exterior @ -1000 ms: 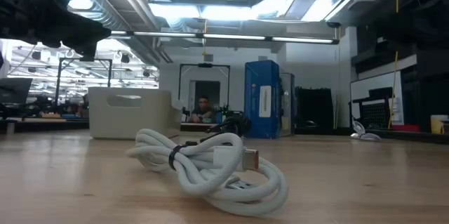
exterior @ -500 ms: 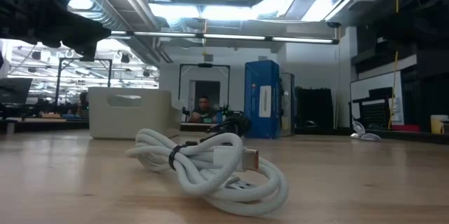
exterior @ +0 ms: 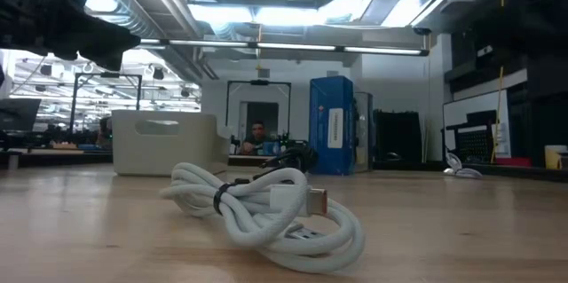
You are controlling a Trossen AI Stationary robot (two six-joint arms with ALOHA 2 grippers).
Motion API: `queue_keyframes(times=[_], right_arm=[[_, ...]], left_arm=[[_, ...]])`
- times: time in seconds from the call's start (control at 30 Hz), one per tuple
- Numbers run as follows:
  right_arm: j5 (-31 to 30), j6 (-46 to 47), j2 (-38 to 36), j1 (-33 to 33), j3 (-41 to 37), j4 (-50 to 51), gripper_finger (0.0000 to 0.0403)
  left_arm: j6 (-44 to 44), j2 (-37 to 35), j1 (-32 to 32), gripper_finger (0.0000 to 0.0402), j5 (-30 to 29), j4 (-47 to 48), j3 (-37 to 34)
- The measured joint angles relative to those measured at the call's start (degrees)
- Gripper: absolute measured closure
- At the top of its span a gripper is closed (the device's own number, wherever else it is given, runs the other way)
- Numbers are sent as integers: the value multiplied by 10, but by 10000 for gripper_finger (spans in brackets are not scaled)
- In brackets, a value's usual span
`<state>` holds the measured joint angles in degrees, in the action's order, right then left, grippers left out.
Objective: Pick and place USB-C Cables
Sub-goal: Put the bottom left black charger cable into the white bin
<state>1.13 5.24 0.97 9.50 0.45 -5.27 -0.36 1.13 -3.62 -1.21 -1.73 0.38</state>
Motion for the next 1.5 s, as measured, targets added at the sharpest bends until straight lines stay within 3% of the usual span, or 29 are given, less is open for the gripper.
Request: queue_keyframes(times=[0.2,0.4,0.57,0.73,0.83,1.0,1.13,1.3,1.5], right_arm=[[0,3,0,0,0,-131,301],[-32,-4,2,0,0,-308,301],[-53,-60,35,0,12,-365,301],[-101,-100,126,0,61,-363,301],[-151,-121,189,0,105,-322,301],[-306,-123,276,0,197,-177,301],[-400,-100,336,-14,270,-66,301],[-416,-68,393,-47,328,21,301],[-416,-8,427,-95,340,116,301]], left_arm=[[-81,0,0,309,-27,-150,0],[16,0,0,309,-118,-259,0],[0,13,0,309,-92,-291,0],[-39,72,0,309,-68,-360,0],[-39,125,0,309,-68,-395,0],[-40,198,0,309,-69,-400,30],[-40,274,0,309,-110,-398,76],[-40,385,0,309,-115,-400,151],[-40,505,-1,309,-114,-354,239]])
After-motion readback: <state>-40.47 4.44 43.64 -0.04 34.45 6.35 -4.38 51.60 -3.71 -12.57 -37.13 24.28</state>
